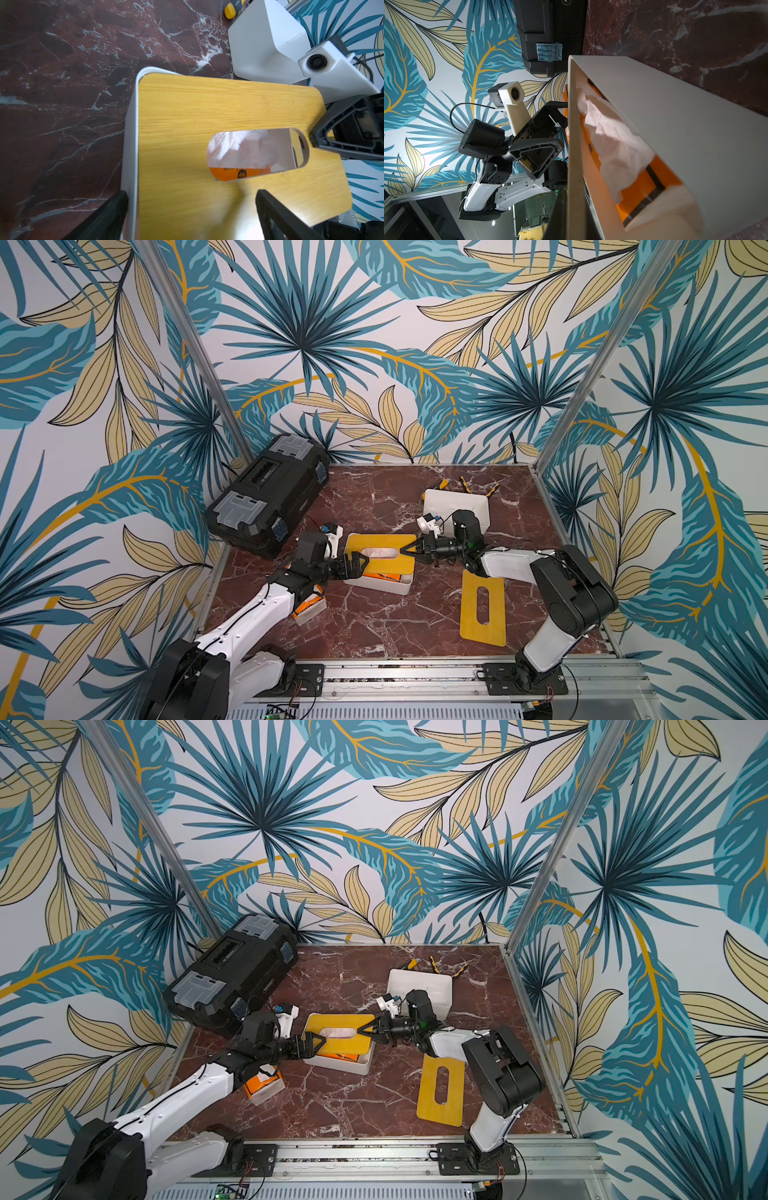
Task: Put the tissue paper into the tissue box
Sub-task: Close the box lid on the tissue box.
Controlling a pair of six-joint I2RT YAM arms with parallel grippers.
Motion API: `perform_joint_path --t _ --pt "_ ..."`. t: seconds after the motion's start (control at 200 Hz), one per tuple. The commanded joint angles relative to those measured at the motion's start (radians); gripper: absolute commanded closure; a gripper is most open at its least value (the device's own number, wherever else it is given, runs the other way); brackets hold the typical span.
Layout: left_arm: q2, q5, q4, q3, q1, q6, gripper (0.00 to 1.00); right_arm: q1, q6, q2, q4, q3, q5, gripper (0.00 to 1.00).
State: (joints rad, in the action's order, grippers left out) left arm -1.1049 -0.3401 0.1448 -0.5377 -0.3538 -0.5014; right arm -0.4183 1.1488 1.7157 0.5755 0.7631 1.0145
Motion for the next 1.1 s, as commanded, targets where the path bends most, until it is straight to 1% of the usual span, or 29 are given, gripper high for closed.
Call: perform_joint_path --t 0.0,0.205,0.516,1.097 --pt "0.017 -0.052 -0.038 0.014 -0.003 -0.011 0.0 -0.013 0.034 -0.018 0.087 -0.013 -0.036 1.0" --pt "0.014 -0.037 -0.019 -0.013 -0.003 -0.001 0.0 -0.025 0.092 -0.003 0.17 -0.033 -0.037 1.0" --pt "-0.003 0.003 0.031 -0.049 -0.003 0.033 0.0 -0.032 0.102 0.021 0.193 -0.047 -0.042 1.0" --pt "-0.087 0.011 0.061 -0.128 -0.004 0.067 0.05 -0.038 0.083 0.091 0.206 -0.039 -0.033 1.0"
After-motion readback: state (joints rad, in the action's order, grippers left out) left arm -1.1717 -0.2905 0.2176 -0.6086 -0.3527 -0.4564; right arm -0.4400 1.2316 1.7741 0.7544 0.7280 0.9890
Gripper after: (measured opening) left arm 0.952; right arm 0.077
